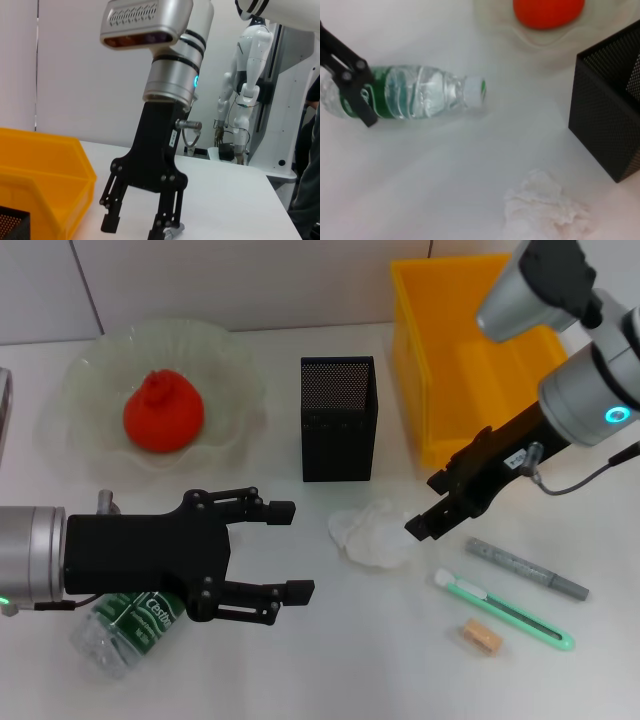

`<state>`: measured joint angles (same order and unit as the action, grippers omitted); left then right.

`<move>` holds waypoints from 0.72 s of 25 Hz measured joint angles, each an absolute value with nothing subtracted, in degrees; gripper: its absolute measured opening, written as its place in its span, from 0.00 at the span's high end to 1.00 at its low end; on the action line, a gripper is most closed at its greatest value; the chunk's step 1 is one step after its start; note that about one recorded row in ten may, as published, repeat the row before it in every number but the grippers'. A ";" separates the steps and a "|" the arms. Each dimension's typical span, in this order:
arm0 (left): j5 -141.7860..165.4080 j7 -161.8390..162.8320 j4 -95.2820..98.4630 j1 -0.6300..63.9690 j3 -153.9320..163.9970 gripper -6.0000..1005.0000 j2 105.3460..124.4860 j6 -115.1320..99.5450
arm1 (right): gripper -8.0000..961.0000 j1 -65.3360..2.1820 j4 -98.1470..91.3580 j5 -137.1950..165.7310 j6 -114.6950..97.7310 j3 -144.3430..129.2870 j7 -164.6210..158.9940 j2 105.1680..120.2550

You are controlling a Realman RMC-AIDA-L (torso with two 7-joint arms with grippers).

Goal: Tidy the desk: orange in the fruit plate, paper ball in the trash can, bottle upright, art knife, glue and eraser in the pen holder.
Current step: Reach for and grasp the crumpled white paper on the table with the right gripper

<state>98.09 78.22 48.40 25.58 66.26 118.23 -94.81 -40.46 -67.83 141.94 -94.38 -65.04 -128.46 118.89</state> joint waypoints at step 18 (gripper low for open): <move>98.09 78.22 48.43 26.26 66.27 0.15 118.30 -94.70 | 0.26 -43.72 -60.07 142.21 -87.59 -70.24 -128.45 119.00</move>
